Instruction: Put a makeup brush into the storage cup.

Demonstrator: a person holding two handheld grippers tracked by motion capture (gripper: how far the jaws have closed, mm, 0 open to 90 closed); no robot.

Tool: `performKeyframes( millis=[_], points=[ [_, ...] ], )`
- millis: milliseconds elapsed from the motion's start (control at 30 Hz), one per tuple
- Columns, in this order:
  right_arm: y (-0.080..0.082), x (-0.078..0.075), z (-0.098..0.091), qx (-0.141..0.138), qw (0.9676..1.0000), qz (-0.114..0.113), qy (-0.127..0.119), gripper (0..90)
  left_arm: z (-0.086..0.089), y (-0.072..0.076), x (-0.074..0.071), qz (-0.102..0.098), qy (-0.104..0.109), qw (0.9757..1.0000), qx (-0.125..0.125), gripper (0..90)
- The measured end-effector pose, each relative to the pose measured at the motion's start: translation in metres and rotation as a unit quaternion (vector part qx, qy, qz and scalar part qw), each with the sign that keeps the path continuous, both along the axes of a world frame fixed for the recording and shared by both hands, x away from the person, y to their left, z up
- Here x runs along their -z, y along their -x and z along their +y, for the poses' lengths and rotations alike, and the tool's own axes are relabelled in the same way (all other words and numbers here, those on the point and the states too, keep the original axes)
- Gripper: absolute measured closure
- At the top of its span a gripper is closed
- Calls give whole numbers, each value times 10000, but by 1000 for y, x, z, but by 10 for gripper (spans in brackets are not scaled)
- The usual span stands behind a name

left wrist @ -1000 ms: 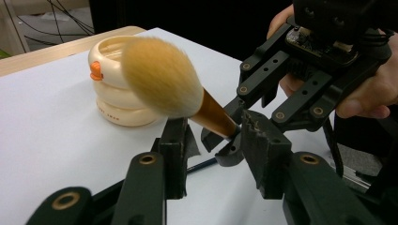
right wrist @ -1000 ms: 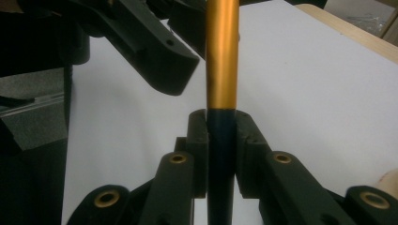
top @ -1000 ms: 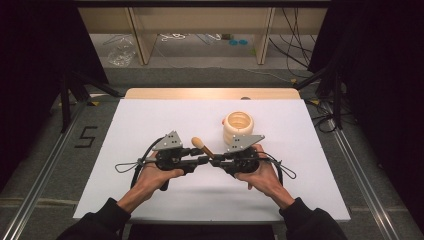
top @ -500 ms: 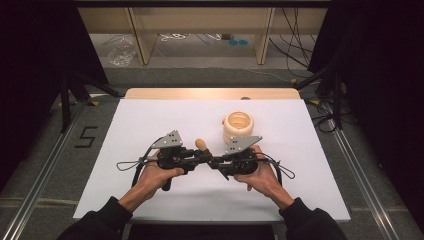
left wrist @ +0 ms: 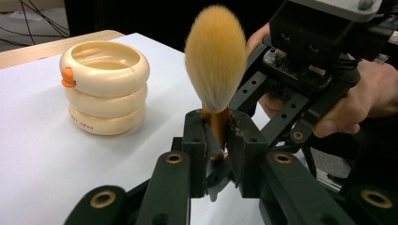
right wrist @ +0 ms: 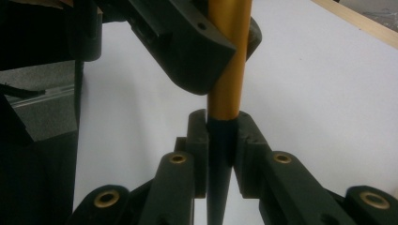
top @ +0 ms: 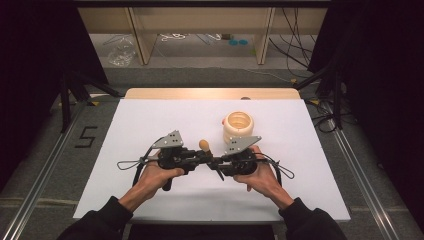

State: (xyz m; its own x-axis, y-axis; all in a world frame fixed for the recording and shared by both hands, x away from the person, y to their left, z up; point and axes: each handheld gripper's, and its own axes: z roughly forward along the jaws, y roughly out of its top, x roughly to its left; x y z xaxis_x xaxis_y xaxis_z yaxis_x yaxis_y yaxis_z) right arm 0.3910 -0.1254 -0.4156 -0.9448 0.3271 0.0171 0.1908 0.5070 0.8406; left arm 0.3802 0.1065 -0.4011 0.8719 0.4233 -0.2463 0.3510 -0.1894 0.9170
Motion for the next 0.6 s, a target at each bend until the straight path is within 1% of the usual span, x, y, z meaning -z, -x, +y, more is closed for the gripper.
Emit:
performKeyframes(
  millis=[33,67,133,300,367,467,533,600],
  points=[
    [0,0,0,6,10000,-4,-6,793,0,0,0,-1,5,10000,-4,776],
    [0,0,0,5,10000,0,-8,793,0,1,0,42,14,10000,-45,775],
    [0,0,0,3,10000,-5,-12,794,0,0,0,-7,-2,10000,-11,776],
    [0,-1,0,-12,10000,24,0,794,0,0,0,6,7,10000,2,777],
    [0,0,0,5,10000,13,-30,793,0,0,0,31,16,10000,-19,776],
    [0,-1,-1,1,10000,42,-11,794,0,0,-1,23,19,10000,-22,777],
    [0,0,0,2,10000,50,-51,794,0,0,-1,10,19,10000,-22,778],
    [0,-1,0,14,10000,45,-37,794,0,0,-1,43,29,10000,-25,777]
  ],
)
